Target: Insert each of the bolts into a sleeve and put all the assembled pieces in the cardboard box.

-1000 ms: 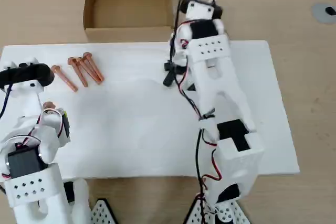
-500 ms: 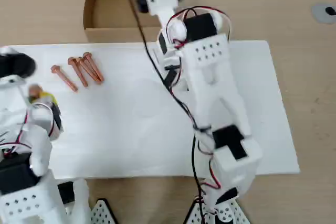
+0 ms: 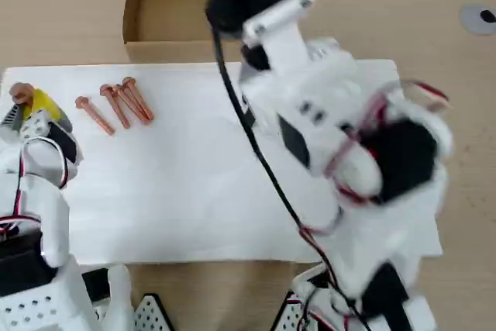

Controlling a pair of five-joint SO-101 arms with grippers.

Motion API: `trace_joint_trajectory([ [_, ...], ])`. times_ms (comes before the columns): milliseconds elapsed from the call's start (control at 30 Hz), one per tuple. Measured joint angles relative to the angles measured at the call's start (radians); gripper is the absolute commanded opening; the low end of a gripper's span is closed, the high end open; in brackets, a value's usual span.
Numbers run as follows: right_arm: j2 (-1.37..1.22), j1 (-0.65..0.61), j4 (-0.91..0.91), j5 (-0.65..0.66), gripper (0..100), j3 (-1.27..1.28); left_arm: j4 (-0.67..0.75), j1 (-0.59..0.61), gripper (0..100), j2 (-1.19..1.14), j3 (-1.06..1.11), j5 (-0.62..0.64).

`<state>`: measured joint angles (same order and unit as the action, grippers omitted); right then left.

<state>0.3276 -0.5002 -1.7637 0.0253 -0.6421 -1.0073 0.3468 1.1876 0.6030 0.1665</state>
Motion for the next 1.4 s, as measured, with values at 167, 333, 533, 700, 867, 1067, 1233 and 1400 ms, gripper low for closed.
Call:
trace_joint_trajectory([
  [167,0.230,0.000,0.149,0.000,1.0,0.362,0.086,0.000,1,0.000,-0.011,0.152],
  [333,0.512,-0.002,0.523,0.002,0.9,0.872,0.175,-0.002,1,0.000,-0.011,0.166],
  [533,0.732,-0.106,0.962,0.002,0.9,1.387,0.241,-0.081,1,0.000,0.028,0.124],
  [700,0.758,-0.258,1.111,-0.064,0.9,1.556,0.250,-0.245,1,0.000,0.035,-0.002],
  [867,0.758,-0.328,1.246,-0.114,0.9,1.649,0.245,-0.370,1,0.000,0.035,-0.038],
  [1067,0.758,-0.333,1.320,-0.117,0.9,1.699,0.081,-0.483,1,-0.002,-0.048,-0.029],
  [1233,0.767,-0.333,1.324,-0.117,0.9,1.715,-0.115,-0.551,1,0.026,-0.238,-0.029],
  [1400,0.769,-0.333,1.324,-0.117,0.9,1.715,-0.253,-0.713,1,0.094,-0.348,-0.037],
])
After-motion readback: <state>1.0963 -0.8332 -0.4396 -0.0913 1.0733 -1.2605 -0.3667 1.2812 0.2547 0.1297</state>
